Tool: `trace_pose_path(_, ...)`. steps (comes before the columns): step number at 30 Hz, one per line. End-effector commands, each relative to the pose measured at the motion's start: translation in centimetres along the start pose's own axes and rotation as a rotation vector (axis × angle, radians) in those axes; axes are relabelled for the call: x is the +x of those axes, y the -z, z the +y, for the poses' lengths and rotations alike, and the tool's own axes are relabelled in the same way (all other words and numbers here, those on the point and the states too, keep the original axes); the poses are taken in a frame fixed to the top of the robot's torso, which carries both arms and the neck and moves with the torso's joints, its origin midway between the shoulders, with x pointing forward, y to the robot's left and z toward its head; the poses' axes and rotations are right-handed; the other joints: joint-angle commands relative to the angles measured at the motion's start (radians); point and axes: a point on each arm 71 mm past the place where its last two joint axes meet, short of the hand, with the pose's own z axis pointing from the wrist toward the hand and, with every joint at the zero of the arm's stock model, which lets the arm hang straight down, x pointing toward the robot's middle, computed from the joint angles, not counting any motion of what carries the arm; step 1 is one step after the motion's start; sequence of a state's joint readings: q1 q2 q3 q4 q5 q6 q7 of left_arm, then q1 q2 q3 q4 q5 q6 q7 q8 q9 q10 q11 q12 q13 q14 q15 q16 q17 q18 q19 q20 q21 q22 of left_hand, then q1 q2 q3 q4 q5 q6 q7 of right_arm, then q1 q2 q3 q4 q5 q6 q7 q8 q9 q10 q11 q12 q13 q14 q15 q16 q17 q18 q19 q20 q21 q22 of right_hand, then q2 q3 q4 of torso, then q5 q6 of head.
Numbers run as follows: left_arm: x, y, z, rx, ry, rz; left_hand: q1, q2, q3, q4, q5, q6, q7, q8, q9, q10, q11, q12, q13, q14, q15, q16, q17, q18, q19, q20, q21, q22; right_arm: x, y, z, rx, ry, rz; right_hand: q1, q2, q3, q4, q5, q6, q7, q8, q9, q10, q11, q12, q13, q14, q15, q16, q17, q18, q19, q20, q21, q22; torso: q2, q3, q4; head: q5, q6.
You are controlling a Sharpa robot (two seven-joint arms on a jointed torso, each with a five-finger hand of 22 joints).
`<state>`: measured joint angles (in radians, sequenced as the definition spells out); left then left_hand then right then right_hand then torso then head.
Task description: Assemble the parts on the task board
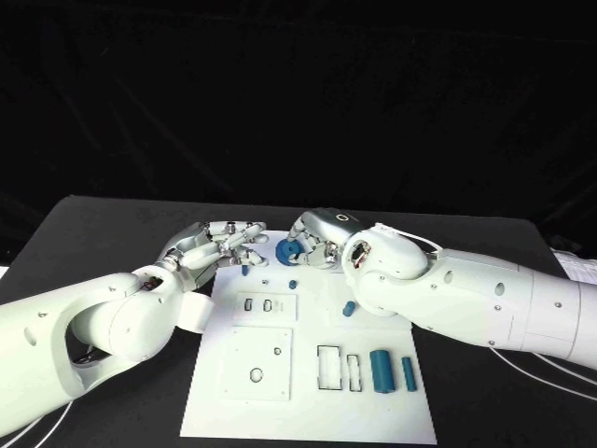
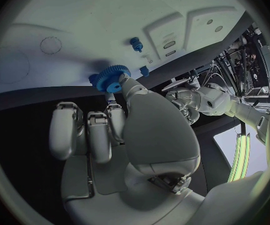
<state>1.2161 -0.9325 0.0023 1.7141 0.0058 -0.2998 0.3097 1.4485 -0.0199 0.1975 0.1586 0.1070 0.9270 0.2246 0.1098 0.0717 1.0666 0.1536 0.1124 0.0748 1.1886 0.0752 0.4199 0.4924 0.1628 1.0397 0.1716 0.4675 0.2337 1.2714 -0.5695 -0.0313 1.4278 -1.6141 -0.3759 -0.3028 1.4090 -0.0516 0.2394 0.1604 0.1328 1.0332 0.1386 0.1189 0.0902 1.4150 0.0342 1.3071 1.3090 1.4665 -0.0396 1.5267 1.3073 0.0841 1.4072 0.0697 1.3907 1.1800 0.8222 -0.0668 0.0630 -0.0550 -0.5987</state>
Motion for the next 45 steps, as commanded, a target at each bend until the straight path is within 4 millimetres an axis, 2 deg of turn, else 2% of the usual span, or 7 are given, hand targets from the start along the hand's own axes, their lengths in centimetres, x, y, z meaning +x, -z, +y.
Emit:
trace_pose_path(1, 0.3, -0.1, -0.1, 0.009, 0.004, 0.026, -0.009, 0.001, -0.007, -0.001, 0.000, -0.007, 0.002, 0.002, 0.001, -0.007, 0.000, 0.005, 0.000, -0.006, 0.000, 0.002, 0.002, 0.013, -0.006, 0.001, -0.004, 0.002, 0.3, -0.4, 0.1, -0.005, 0.024, 0.010, -0.011, -0.001, 0.005, 0.001, 0.000, 0.032, -0.017, -0.004, 0.001, -0.005, 0.000, -0.002, 0.003, 0.084, 0.002, -0.002, 0.167, -0.008, -0.004, -0.001, 0.002, -0.001, -0.001, 0.0000, -0.0015, 0.002, 0.000)
trace_pose_path(12, 0.3, -0.1, -0.1, 0.007, 0.004, 0.025, -0.009, 0.001, -0.007, -0.001, 0.000, -0.007, 0.002, 0.002, 0.001, -0.007, 0.000, 0.005, 0.000, -0.006, 0.000, 0.002, 0.002, 0.013, -0.006, 0.001, -0.004, 0.002, 1.0, -0.9, 0.5, -0.002, 0.028, 0.036, -0.037, -0.014, 0.004, 0.010, -0.004, 0.016, -0.009, -0.021, -0.004, -0.023, 0.007, -0.033, -0.021, 0.084, 0.007, -0.004, 0.165, -0.007, -0.007, 0.004, 0.001, -0.004, -0.001, -0.0007, -0.0002, -0.004, 0.001)
trace_pose_path(19, 0.2, -0.1, -0.1, 0.004, 0.003, 0.022, -0.009, 0.001, -0.007, -0.001, 0.000, -0.007, 0.002, 0.002, 0.001, -0.007, 0.000, 0.005, 0.000, -0.006, 0.000, 0.002, 0.002, 0.013, -0.006, 0.001, -0.004, 0.002, 1.1, -1.0, 0.3, 0.008, 0.033, 0.046, -0.072, -0.042, -0.017, 0.026, 0.006, -0.001, -0.002, -0.039, -0.009, -0.043, 0.014, -0.068, -0.050, 0.083, 0.014, -0.005, 0.165, -0.006, -0.012, 0.009, -0.002, -0.009, 0.000, -0.0012, 0.0006, -0.003, -0.002)
trace_pose_path(23, 0.2, -0.1, -0.1, 0.003, 0.003, 0.023, -0.009, 0.001, -0.007, -0.001, 0.000, -0.007, 0.002, 0.002, 0.001, -0.007, 0.000, 0.005, 0.000, -0.006, 0.000, 0.002, 0.002, 0.013, -0.006, 0.001, -0.004, 0.002, 1.0, -1.0, 0.2, 0.011, 0.028, 0.028, -0.071, -0.053, -0.025, 0.025, 0.002, -0.038, 0.007, -0.057, -0.016, -0.084, 0.022, -0.132, -0.103, 0.083, 0.020, -0.005, 0.166, -0.004, -0.020, 0.013, -0.008, -0.020, -0.001, -0.0011, -0.0003, -0.006, -0.003)
trace_pose_path(32, 0.1, -0.1, -0.1, 0.001, 0.003, 0.022, -0.009, 0.001, -0.007, -0.003, 0.000, -0.007, 0.001, 0.003, 0.001, -0.007, 0.000, 0.006, 0.000, -0.006, 0.000, 0.003, 0.002, 0.013, -0.006, 0.001, -0.003, 0.002, 0.7, -0.9, 0.3, 0.002, 0.017, -0.003, -0.063, -0.065, -0.034, 0.032, 0.003, -0.115, 0.024, -0.060, -0.024, -0.146, 0.038, -0.223, -0.182, 0.080, 0.034, -0.009, 0.159, 0.001, -0.039, 0.026, -0.022, -0.046, 0.000, -0.0004, 0.0004, -0.007, -0.003)
trace_pose_path(39, -0.1, -0.1, 0.0, -0.001, 0.002, 0.019, -0.009, 0.001, -0.007, -0.003, 0.000, -0.007, 0.001, 0.003, 0.001, -0.007, 0.000, 0.006, 0.000, -0.006, 0.000, 0.003, 0.002, 0.013, -0.006, 0.001, -0.003, 0.002, -0.1, 0.3, -0.3, -0.007, -0.023, -0.058, -0.053, -0.072, -0.037, 0.044, 0.053, -0.098, 0.020, -0.046, -0.015, -0.129, 0.035, -0.206, -0.172, 0.082, 0.034, -0.006, 0.166, 0.000, -0.033, 0.029, -0.015, -0.034, 0.000, 0.0004, 0.0009, -0.008, -0.005)
trace_pose_path(45, -0.5, -0.1, 0.0, 0.001, -0.001, 0.010, -0.007, 0.000, -0.006, -0.004, 0.001, -0.007, 0.001, 0.003, 0.001, -0.008, 0.000, 0.007, 0.000, -0.007, 0.000, 0.003, 0.003, 0.013, -0.007, 0.001, -0.003, 0.002, -1.9, 3.1, -2.8, 0.000, -0.115, -0.107, -0.036, -0.061, -0.023, 0.037, 0.099, -0.065, 0.013, -0.034, -0.008, -0.088, 0.027, -0.151, -0.125, 0.085, 0.026, -0.002, 0.175, -0.005, -0.017, 0.023, 0.001, -0.006, -0.002, -0.0002, 0.0023, -0.004, -0.002)
